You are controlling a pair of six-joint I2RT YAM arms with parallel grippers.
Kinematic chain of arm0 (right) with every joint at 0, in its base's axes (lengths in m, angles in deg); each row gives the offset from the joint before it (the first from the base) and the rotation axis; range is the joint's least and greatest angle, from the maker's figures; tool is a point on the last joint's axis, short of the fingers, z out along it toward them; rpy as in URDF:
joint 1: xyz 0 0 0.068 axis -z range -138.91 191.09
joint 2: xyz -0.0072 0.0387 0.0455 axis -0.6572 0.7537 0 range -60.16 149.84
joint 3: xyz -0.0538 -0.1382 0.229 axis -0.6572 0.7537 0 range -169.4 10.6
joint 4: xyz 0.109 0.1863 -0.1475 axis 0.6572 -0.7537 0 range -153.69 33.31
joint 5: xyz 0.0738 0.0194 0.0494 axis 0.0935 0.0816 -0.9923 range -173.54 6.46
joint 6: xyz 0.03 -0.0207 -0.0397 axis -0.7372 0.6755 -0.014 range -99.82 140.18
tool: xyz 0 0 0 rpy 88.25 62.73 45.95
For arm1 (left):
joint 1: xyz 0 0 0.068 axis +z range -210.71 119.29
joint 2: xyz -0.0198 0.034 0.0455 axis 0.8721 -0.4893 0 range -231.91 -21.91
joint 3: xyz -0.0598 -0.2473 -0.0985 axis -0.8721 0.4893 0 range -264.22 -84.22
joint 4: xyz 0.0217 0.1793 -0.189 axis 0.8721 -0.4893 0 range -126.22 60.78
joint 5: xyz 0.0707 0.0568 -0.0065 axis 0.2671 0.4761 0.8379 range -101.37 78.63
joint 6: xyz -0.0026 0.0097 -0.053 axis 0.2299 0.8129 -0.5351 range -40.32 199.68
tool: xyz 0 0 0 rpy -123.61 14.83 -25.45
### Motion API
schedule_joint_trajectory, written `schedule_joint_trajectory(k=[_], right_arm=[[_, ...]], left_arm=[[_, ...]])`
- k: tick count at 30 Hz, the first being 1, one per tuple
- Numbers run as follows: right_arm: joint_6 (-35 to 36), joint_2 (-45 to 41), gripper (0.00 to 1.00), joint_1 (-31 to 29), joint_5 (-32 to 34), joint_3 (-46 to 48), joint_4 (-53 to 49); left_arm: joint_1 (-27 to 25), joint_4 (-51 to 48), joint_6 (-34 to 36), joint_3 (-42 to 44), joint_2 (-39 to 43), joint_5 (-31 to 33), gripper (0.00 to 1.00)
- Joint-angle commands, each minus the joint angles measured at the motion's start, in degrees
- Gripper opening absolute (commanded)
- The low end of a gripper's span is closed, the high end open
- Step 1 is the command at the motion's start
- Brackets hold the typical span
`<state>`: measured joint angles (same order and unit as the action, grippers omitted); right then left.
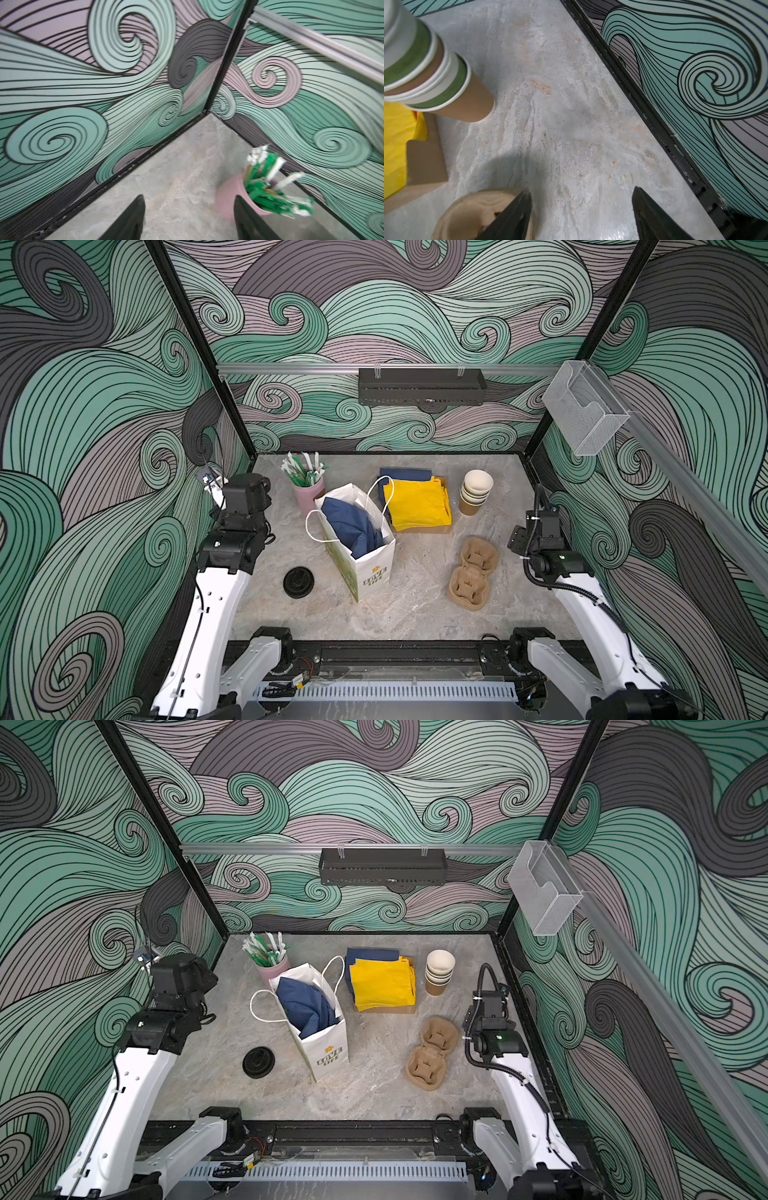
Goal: Pack the takeout coffee
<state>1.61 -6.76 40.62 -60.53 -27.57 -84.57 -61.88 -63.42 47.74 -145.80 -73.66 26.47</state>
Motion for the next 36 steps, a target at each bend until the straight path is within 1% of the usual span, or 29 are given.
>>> schedule_joint_trajectory(k=[1, 3, 4, 7, 8, 10, 11, 12, 13, 14, 15, 16, 17, 18, 19, 20, 21, 22, 23, 24, 25, 26, 28, 29, 30, 32, 34, 35, 36], right_arm=[[4.1, 1.8, 0.78, 1.1, -1.7, 5.0, 21.1], [8.5, 5.1, 0.78, 1.1, -4.9, 9.5, 32.3], [9.3, 7.0, 0.79, 1.2, -5.9, 10.5, 35.8], [10.7, 15.3, 0.81, 1.3, -8.9, 10.6, 42.5], [11.3, 18.2, 0.81, 1.2, -10.4, 10.6, 45.4], [12.4, 23.5, 0.82, 1.3, -13.1, 11.5, 53.2], [13.1, 24.9, 0.82, 1.4, -14.3, 10.1, 53.1], [14.4, 26.0, 0.81, 1.3, -15.9, 9.8, 55.8], [15.1, 27.1, 0.81, 1.3, -16.8, 10.9, 61.0], [16.3, 28.5, 0.83, 1.3, -17.4, 12.1, 66.1], [16.3, 29.8, 0.82, 1.7, -19.1, 11.8, 66.1], [16.8, 31.0, 0.81, 1.8, -20.4, 12.3, 68.3], [18.2, 31.9, 0.81, 1.8, -23.7, 14.2, 72.7], [18.6, 34.2, 0.82, 1.7, -24.7, 16.8, 78.1], [17.8, 36.3, 0.85, 1.8, -23.2, 18.5, 86.3], [16.8, 35.6, 0.88, 2.4, -23.1, 19.0, 85.8], [16.7, 33.5, 0.9, 2.7, -23.4, 17.7, 79.7], [16.8, 33.7, 0.93, 2.6, -22.6, 17.0, 78.4], [17.2, 35.2, 0.99, 2.0, -21.3, 17.2, 81.5], [17.6, 35.6, 0.99, 1.1, -19.6, 17.2, 82.1], [17.7, 34.7, 0.99, 0.9, -19.3, 16.8, 79.9], [17.6, 33.8, 0.99, 0.8, -19.1, 16.5, 77.8], [18.0, 34.6, 0.99, 0.5, -18.8, 16.6, 79.6], [18.3, 34.4, 0.99, 0.4, -18.7, 16.4, 79.0], [18.5, 34.0, 0.99, 0.2, -18.4, 16.0, 77.2], [19.3, 34.6, 0.99, -0.8, -17.3, 15.8, 77.8], [19.5, 34.4, 0.99, -1.1, -16.7, 15.2, 76.2], [19.5, 34.7, 0.99, -1.1, -16.8, 15.3, 76.7], [19.5, 34.7, 0.99, -1.1, -16.8, 15.3, 76.8]], left_arm=[[2.3, 9.8, 4.9, 8.3, 4.1, -0.8, 0.7], [2.7, 16.5, 7.8, 15.4, 5.2, -0.5, 0.71], [2.9, 19.3, 8.7, 18.1, 5.3, -0.3, 0.72], [3.0, 26.8, 10.0, 25.3, 3.8, 0.3, 0.76], [3.0, 29.9, 11.4, 27.5, 3.1, -0.2, 0.77], [3.0, 35.7, 14.2, 30.8, 1.2, -2.2, 0.78], [3.0, 38.1, 15.7, 32.0, 0.0, -3.8, 0.78], [3.1, 40.2, 16.6, 33.2, -1.5, -5.3, 0.78], [3.1, 42.9, 17.5, 34.3, -3.1, -6.4, 0.79], [3.1, 46.0, 17.9, 35.5, -5.1, -7.4, 0.79], [3.1, 49.6, 18.7, 36.6, -7.3, -8.9, 0.79], [3.1, 52.5, 19.3, 37.6, -9.2, -10.0, 0.79], [3.1, 56.0, 19.8, 38.6, -11.5, -11.2, 0.79], [3.1, 59.3, 20.6, 39.4, -13.9, -12.7, 0.79], [3.0, 62.0, 21.5, 39.9, -16.0, -13.8, 0.79], [3.0, 65.3, 22.8, 40.4, -18.6, -15.0, 0.79], [3.0, 68.9, 24.1, 40.7, -21.1, -15.6, 0.79], [3.0, 70.3, 24.4, 40.0, -22.5, -16.1, 0.79], [3.2, 70.0, 24.0, 38.9, -23.9, -17.9, 0.8], [3.2, 71.7, 24.7, 38.6, -26.1, -19.6, 0.79], [3.0, 73.4, 25.4, 38.7, -28.0, -21.0, 0.79], [2.9, 75.9, 25.5, 39.1, -30.7, -21.0, 0.79], [2.8, 82.9, 26.5, 40.0, -35.5, -20.3, 0.8], [2.8, 83.6, 26.6, 39.5, -36.6, -20.2, 0.8], [2.8, 81.9, 26.6, 38.5, -36.7, -20.2, 0.8], [3.0, 73.1, 24.8, 36.0, -34.6, -20.4, 0.82], [2.9, 78.4, 26.2, 37.4, -36.0, -20.3, 0.83], [2.9, 77.4, 26.0, 37.1, -35.9, -20.2, 0.84], [3.0, 74.2, 25.0, 36.1, -35.0, -20.3, 0.85]])
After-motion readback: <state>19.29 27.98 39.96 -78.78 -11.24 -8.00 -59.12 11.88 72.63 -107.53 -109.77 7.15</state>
